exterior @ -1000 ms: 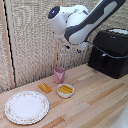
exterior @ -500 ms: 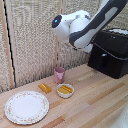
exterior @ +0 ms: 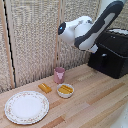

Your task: Carefully navigate your gripper to the air fryer's handle. Confidently seize the handle using your gripper. Gradually bring the handle toward yourself to access the air fryer.

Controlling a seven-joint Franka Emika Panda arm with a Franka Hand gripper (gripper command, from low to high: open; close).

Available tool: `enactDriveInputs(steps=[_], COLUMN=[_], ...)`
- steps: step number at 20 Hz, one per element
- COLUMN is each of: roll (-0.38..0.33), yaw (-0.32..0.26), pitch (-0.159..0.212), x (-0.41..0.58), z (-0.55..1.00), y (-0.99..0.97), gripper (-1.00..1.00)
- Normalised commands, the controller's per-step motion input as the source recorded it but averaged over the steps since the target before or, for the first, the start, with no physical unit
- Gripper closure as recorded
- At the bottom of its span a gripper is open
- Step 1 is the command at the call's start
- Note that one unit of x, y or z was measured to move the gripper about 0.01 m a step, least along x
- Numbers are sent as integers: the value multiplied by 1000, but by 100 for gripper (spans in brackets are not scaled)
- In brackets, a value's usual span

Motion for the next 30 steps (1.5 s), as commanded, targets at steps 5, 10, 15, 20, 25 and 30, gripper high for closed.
enactDriveInputs(steps=[5, 10, 15, 20, 25, 30], roll=[-135, -63, -51, -58, -57, -35], yaw=[26, 81, 104, 129, 108, 160], pitch=[-75, -95, -54, -4, 0, 0], x=[-88, -48, -129, -168, -258, -53], z=[-379, -353, -297, -249, -170, -119], y=[-506, -528, -591, -621, -597, -572], gripper=[-100, -100, -100, -100, -100, -100])
